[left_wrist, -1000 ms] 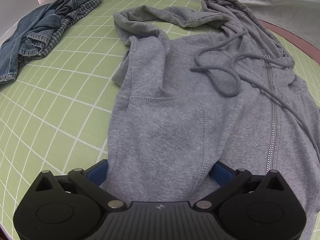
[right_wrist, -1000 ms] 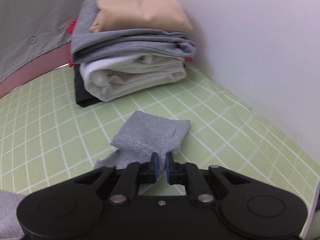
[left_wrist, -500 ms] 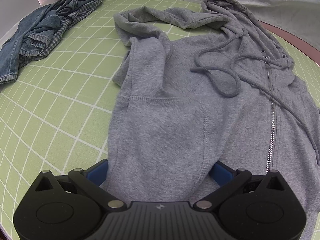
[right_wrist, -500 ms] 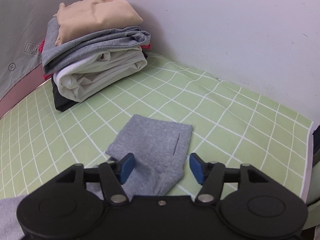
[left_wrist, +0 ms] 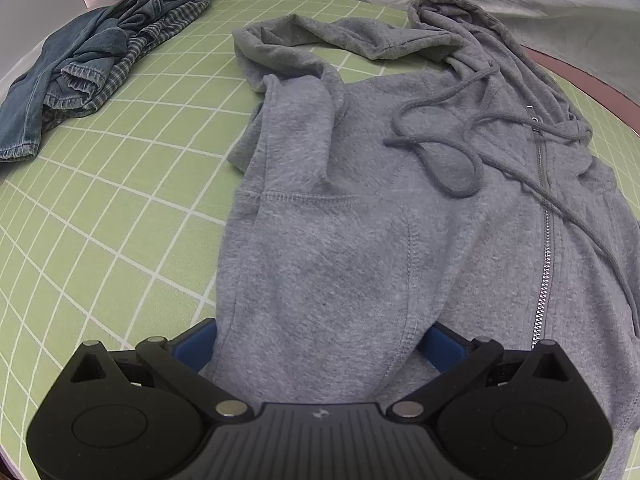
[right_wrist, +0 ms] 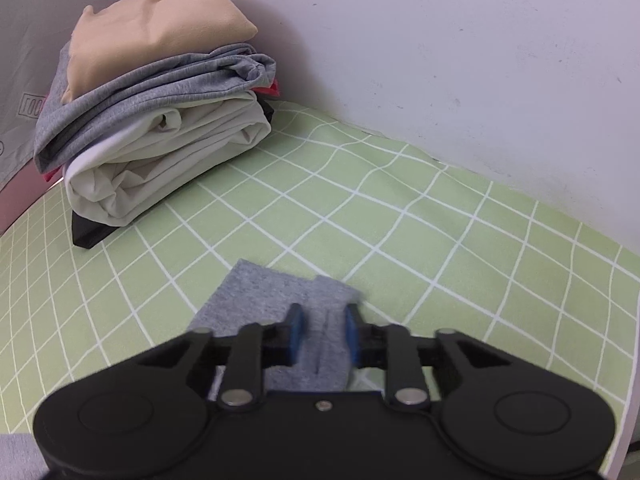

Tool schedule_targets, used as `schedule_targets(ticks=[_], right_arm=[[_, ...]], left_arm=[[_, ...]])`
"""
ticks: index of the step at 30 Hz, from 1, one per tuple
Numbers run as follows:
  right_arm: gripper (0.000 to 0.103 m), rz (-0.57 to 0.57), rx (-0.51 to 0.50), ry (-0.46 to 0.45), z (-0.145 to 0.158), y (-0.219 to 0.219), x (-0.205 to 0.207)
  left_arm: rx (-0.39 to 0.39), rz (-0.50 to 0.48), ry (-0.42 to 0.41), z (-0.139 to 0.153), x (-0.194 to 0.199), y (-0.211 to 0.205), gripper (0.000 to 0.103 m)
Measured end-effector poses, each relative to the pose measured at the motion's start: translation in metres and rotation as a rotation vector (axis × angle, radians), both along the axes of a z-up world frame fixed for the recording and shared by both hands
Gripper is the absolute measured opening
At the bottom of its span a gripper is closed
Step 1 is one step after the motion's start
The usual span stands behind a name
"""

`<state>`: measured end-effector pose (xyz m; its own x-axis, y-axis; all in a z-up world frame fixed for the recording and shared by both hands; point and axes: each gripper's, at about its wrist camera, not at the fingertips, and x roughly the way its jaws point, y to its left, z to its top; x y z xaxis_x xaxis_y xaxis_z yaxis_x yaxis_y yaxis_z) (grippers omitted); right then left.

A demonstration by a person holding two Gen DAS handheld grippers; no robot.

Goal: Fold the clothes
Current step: 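Grasp the sleeve cuff with the right gripper, pull it straight, release, then grasp the other hoodie sleeve cuff with the left gripper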

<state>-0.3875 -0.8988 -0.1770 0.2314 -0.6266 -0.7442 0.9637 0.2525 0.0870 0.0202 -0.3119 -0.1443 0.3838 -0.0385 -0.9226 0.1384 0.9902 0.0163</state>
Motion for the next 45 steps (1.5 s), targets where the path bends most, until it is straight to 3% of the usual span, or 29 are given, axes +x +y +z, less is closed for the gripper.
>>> schedule_targets(ticks=[3, 8, 14, 16, 18, 19, 21, 23, 31, 37, 45], right_arm=[[0.008, -0.02, -0.035, 0.003, 0.004, 0.004, -0.012], [0.008, -0.177, -0.039, 0.001, 0.007, 0.012, -0.052], [0.011, -0.185, -0.038, 0.043, 0.003, 0.026, -0.056], [0.023, -0.19, -0.029, 0.075, 0.006, 0.024, -0.051], [0.044, -0.167, -0.066, 0.11, 0.015, 0.031, -0.042], [0.049, -0.156, -0.085, 0.127, 0.019, 0.035, -0.038], [0.079, -0.117, -0.119, 0.12, 0.03, 0.05, -0.025], [0.094, -0.077, -0.147, 0.098, 0.04, 0.066, -0.011], [0.103, 0.268, -0.074, 0.038, 0.04, 0.17, 0.078], [0.103, 0.454, -0.007, -0.037, 0.033, 0.252, 0.146], [0.103, 0.641, 0.001, -0.041, 0.032, 0.304, 0.26]], left_arm=[[0.0, 0.0, 0.004, 0.0, 0.001, 0.0, 0.103], [0.0, 0.001, 0.009, 0.0, 0.002, 0.0, 0.103], [-0.001, -0.004, 0.005, 0.0, 0.002, 0.0, 0.103], [-0.001, -0.007, 0.004, 0.0, 0.002, 0.0, 0.103], [-0.003, -0.017, 0.004, 0.0, 0.002, 0.0, 0.103], [-0.008, -0.027, 0.006, 0.001, 0.001, 0.002, 0.103], [-0.023, -0.036, -0.002, 0.006, -0.002, 0.007, 0.103], [-0.049, -0.023, -0.035, 0.016, -0.009, 0.018, 0.103], [-0.078, -0.029, -0.095, 0.048, -0.023, 0.064, 0.103], [-0.063, -0.045, -0.115, 0.06, -0.004, 0.089, 0.103], [-0.093, -0.017, -0.129, 0.06, 0.048, 0.118, 0.103]])
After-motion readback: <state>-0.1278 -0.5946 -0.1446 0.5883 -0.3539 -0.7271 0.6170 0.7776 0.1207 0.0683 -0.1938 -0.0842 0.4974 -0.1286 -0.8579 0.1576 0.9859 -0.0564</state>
